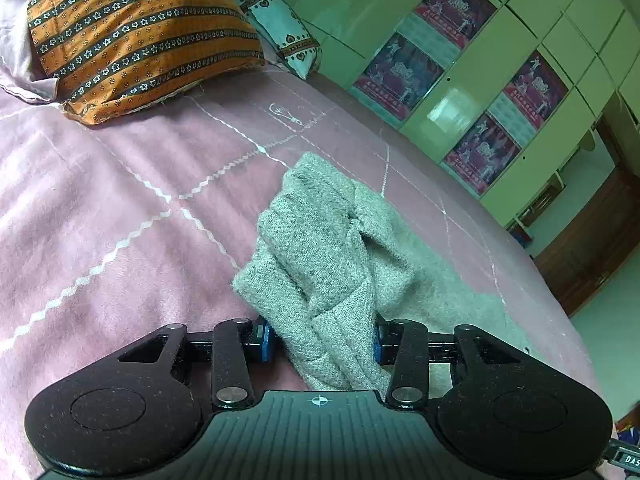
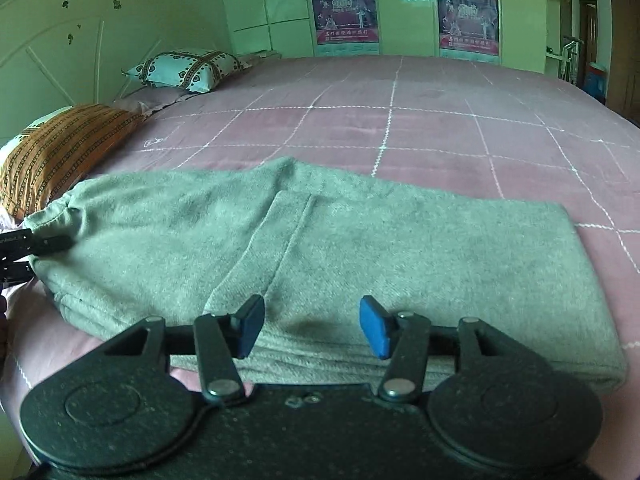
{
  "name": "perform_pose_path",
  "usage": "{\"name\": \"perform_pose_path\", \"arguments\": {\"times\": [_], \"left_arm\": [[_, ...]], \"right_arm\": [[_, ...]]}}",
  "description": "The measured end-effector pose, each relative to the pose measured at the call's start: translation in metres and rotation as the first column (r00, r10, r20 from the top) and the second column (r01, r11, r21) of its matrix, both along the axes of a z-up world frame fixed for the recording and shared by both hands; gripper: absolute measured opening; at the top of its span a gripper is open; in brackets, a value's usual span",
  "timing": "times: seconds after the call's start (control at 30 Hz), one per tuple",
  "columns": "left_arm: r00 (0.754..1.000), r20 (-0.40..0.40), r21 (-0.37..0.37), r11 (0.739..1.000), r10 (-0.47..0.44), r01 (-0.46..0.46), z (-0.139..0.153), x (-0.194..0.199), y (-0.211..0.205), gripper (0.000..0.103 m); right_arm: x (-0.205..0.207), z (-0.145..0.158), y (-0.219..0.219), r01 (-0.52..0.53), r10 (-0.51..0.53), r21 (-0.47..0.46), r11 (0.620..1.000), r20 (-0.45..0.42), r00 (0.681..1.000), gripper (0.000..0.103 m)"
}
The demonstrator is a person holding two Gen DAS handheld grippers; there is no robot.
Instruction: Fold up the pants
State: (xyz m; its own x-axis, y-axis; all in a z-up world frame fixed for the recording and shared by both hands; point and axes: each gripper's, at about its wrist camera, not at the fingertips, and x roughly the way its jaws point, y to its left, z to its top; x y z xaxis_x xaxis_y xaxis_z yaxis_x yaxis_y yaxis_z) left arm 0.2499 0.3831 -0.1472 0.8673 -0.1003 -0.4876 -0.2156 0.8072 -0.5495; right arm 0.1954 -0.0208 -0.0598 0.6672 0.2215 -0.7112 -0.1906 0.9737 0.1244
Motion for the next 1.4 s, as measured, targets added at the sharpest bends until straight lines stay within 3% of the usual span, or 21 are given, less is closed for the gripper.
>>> {"name": "perform_pose_path", "arguments": {"times": [0.07,0.13,0.2,0.37,0.5,0.67,0.83,0.93,1.0,1.13,1.17,1.23,1.27,1.3,1.4], "left_arm": [[1.0,-0.003,0.006,1.0,0.002,-0.002,0.0,-0.001,-0.002,0.043],[1.0,-0.004,0.014,1.0,0.009,-0.009,0.001,-0.004,-0.007,0.04],[1.0,-0.002,0.033,0.999,0.019,-0.019,0.005,-0.006,-0.012,0.038],[0.999,0.012,0.045,0.998,0.038,-0.039,0.016,-0.011,-0.019,0.036],[0.997,0.071,0.101,0.995,0.001,-0.008,0.051,-0.016,-0.035,0.035],[0.98,0.151,0.169,0.98,-0.131,0.105,0.105,-0.004,-0.09,0.035],[0.951,0.162,0.248,0.943,-0.265,0.22,0.136,0.019,-0.185,0.035],[0.919,0.158,0.278,0.91,-0.36,0.309,0.143,0.033,-0.251,0.035],[0.887,0.143,0.298,0.874,-0.438,0.384,0.145,0.039,-0.301,0.035],[0.816,0.053,0.343,0.778,-0.576,0.527,0.132,0.048,-0.402,0.036],[0.803,0.02,0.346,0.757,-0.596,0.554,0.124,0.049,-0.425,0.039],[0.779,-0.07,0.325,0.724,-0.623,0.608,0.107,0.049,-0.464,0.066],[0.767,-0.067,0.31,0.718,-0.638,0.623,0.104,0.045,-0.474,0.089],[0.756,-0.043,0.29,0.716,-0.654,0.635,0.103,0.039,-0.479,0.093],[0.791,-0.031,0.28,0.755,-0.611,0.593,0.109,0.023,-0.472,0.093]], "right_arm": [[-0.001,-0.003,0.0,-0.015,0.015,0.001,1.0,0.004,1.0,0.045],[0.007,-0.02,0.013,-0.066,0.06,-0.104,0.992,-0.064,0.996,0.044],[0.007,-0.019,0.019,-0.091,0.084,-0.15,0.984,-0.053,0.995,0.045],[0.009,-0.016,0.013,-0.092,0.086,-0.12,0.988,-0.061,0.994,0.047],[-0.001,0.001,-0.016,0.003,-0.003,0.03,1.0,0.004,1.0,0.054],[-0.008,0.015,-0.067,0.143,-0.15,0.16,0.977,0.027,0.988,0.054],[-0.015,0.027,-0.126,0.255,-0.271,0.244,0.936,0.031,0.962,0.054],[-0.022,0.03,-0.169,0.324,-0.343,0.271,0.906,0.026,0.939,0.054],[-0.026,0.031,-0.195,0.369,-0.391,0.281,0.886,0.025,0.92,0.054],[-0.036,0.025,-0.246,0.456,-0.478,0.323,0.829,-0.013,0.878,0.054],[-0.039,0.022,-0.254,0.473,-0.495,0.329,0.817,-0.021,0.869,0.054],[-0.045,0.016,-0.269,0.501,-0.521,0.339,0.796,-0.037,0.853,0.055],[-0.047,0.014,-0.276,0.514,-0.533,0.344,0.785,-0.047,0.845,0.055],[-0.049,0.012,-0.282,0.525,-0.542,0.352,0.775,-0.057,0.839,0.055],[-0.053,0.009,-0.293,0.538,-0.555,0.366,0.759,-0.067,0.829,0.055]]}}
